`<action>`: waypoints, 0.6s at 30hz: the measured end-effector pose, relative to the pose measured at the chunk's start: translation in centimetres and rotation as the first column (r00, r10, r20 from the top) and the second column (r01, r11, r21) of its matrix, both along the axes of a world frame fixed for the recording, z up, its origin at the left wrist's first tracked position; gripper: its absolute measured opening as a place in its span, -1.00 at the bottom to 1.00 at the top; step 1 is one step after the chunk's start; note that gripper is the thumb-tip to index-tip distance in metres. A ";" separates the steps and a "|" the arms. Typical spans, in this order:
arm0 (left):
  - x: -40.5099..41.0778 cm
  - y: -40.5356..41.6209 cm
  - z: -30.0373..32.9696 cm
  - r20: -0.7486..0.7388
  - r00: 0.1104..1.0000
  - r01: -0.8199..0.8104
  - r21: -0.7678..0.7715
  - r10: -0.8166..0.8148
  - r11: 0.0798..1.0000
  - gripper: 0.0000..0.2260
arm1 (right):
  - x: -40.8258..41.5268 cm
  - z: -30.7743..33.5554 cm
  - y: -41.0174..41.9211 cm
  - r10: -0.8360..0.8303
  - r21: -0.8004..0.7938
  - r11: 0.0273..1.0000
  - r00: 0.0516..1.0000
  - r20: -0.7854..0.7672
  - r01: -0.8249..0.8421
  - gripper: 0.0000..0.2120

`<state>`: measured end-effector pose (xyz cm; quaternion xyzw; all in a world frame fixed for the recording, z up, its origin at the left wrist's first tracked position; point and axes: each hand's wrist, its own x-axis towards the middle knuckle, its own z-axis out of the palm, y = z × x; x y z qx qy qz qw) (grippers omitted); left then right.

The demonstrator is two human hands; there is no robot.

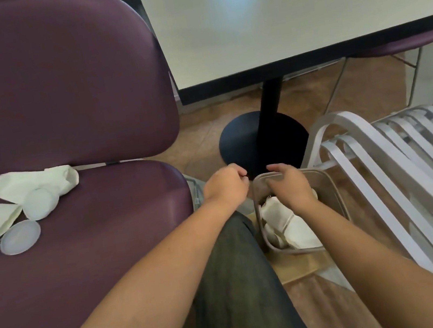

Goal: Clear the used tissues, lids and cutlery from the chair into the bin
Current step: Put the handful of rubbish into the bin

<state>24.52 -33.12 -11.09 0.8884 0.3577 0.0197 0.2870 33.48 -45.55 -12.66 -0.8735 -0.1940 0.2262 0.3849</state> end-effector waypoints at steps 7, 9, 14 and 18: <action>-5.6 7.0 2.7 0.047 0.984 -0.170 -0.025 0.171 0.985 -0.82 | -4.2 4.9 7.7 0.210 0.059 0.975 0.976 0.054 -0.213 -0.59; -7.7 9.1 3.3 0.059 0.973 -0.225 0.011 0.224 0.974 -0.82 | -5.7 5.7 10.1 0.260 0.067 0.963 0.965 0.045 -0.263 -0.60; -13.1 14.2 4.0 0.068 0.932 -0.359 0.049 0.356 0.932 -0.84 | -10.3 7.2 16.2 0.371 0.100 0.924 0.929 0.012 -0.370 -0.63; -17.7 17.6 4.0 0.057 0.894 -0.446 0.041 0.444 0.894 -0.83 | -14.0 6.8 21.5 0.452 0.087 0.886 0.890 0.053 -0.455 -0.67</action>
